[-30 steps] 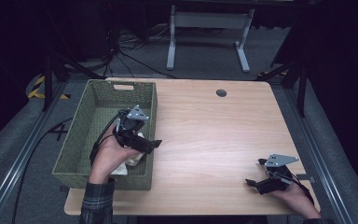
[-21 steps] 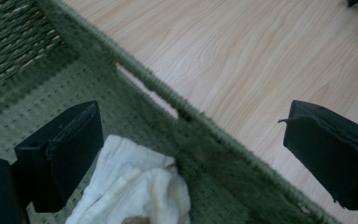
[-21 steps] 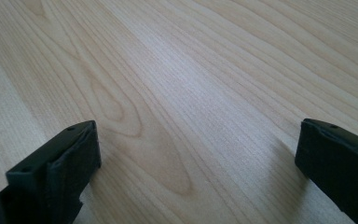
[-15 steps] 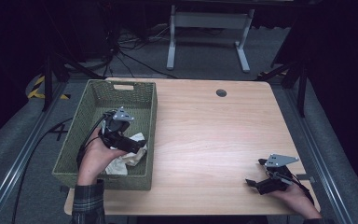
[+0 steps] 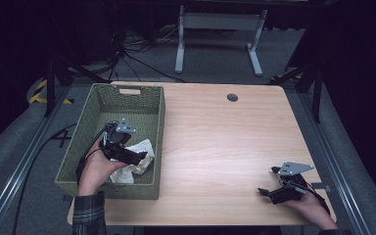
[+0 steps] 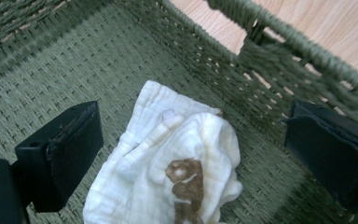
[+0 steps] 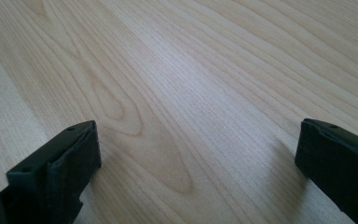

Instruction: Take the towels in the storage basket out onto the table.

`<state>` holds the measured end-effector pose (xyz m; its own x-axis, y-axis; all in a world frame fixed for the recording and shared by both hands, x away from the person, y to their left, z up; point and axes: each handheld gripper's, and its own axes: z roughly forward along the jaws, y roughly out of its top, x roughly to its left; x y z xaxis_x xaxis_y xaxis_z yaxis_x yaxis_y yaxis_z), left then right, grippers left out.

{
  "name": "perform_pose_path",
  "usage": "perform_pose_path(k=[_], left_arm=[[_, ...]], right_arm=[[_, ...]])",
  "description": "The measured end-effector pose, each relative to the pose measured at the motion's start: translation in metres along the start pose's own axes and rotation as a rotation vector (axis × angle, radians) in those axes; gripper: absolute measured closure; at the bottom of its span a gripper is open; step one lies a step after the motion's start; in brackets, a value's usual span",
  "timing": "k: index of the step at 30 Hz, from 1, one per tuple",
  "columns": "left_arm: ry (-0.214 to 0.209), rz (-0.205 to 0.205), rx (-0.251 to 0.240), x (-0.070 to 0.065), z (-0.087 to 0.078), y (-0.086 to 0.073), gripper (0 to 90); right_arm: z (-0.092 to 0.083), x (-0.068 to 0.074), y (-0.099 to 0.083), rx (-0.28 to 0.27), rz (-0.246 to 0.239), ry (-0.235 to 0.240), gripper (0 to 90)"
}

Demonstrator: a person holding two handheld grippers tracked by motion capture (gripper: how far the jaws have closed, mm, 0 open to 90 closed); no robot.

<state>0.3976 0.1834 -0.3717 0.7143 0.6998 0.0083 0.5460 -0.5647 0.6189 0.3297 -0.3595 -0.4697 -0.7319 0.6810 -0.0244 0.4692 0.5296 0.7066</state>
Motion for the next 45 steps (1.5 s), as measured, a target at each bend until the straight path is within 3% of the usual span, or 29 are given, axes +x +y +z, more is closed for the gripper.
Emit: perform_pose_path(k=[2, 3, 13, 18, 23, 27, 32, 38, 42, 45], left_arm=[[0.017, -0.001, -0.023, -0.001, 0.003, -0.003, 5.3], [0.012, -0.016, -0.019, -0.002, 0.004, -0.005, 5.2], [0.015, -0.021, 0.017, 0.006, 0.014, -0.015, 5.3], [-0.004, -0.015, 0.081, 0.008, 0.026, -0.018, 5.4], [0.007, -0.018, 0.140, 0.009, 0.033, -0.019, 6.2], [-0.014, 0.001, 0.191, 0.007, 0.039, -0.018, 13.6], [0.011, 0.009, 0.277, 0.006, 0.049, -0.019, 13.6], [-0.001, 0.011, 0.309, 0.005, 0.053, -0.019, 15.2], [-0.004, 0.014, 0.347, 0.005, 0.057, -0.019, 20.9], [-0.028, -0.001, 0.354, 0.004, 0.057, -0.020, 32.0]], right_arm=[[0.000, 0.000, 0.000, 0.000, 0.000, 0.000, 0.4], [0.000, 0.000, 0.000, 0.000, 0.001, 0.000, 0.4], [0.000, 0.000, 0.000, 0.000, 0.000, -0.001, 0.4], [0.000, 0.000, 0.000, 0.001, 0.001, 0.001, 0.4], [-0.001, 0.000, -0.001, 0.001, -0.003, 0.001, 0.4], [-0.001, 0.000, -0.001, 0.001, -0.004, 0.000, 0.4], [-0.001, 0.000, -0.001, 0.000, -0.005, 0.000, 0.4], [-0.001, 0.000, -0.001, -0.002, -0.007, -0.001, 0.4], [-0.001, 0.000, -0.001, 0.000, -0.006, 0.000, 0.4], [-0.001, 0.001, -0.001, 0.001, -0.004, 0.000, 0.4]])
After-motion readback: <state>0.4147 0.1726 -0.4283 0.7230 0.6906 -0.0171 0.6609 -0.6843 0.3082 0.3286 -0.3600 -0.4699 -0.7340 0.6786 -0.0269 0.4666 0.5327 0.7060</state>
